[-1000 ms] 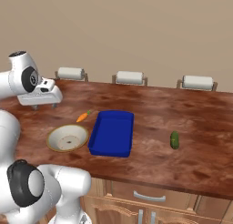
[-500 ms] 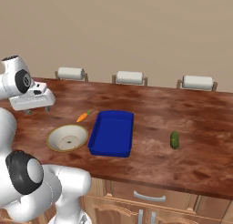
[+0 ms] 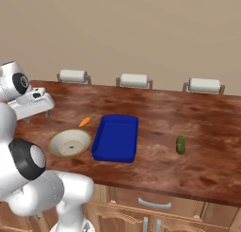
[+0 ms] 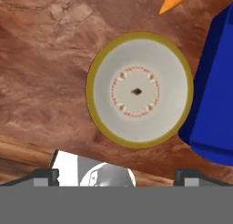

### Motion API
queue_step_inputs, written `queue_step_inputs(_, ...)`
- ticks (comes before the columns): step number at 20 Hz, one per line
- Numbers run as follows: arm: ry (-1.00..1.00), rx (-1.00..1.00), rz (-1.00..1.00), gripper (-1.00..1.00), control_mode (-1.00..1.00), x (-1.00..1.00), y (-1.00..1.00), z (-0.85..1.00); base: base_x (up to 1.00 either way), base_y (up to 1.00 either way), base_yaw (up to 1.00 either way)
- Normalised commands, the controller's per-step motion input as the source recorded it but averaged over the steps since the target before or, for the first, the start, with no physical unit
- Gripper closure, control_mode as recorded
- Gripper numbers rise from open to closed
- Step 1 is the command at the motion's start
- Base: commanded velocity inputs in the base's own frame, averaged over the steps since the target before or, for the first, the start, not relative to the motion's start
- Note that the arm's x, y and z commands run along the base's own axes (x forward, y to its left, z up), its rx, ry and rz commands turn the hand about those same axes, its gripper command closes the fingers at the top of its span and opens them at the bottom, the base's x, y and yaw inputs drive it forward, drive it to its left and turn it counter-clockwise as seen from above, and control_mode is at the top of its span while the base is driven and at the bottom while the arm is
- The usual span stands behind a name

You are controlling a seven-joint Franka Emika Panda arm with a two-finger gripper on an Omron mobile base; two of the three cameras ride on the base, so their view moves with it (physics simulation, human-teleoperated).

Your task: Place the two vegetables and bowl onto the tray for setting up a vegetable dip station.

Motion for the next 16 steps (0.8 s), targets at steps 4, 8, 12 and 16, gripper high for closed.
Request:
queue_step_inputs(4,0.07,-0.12,0.13,-1.0,-1.0,0.06,0.04,-0.25,0.0,0.0,0.0)
queue_step_inputs(8,0.08,-0.01,0.12,-1.0,-1.0,0.04,0.03,-0.28,0.0,0.0,0.0)
queue_step_inputs(12,0.03,0.0,0.1,-1.0,-1.0,0.0,0.04,-0.31,0.0,0.0,0.0)
queue_step_inputs(16,0.04,0.0,0.08,-1.0,-1.0,-0.04,0.0,-0.3,0.0,0.0,0.0)
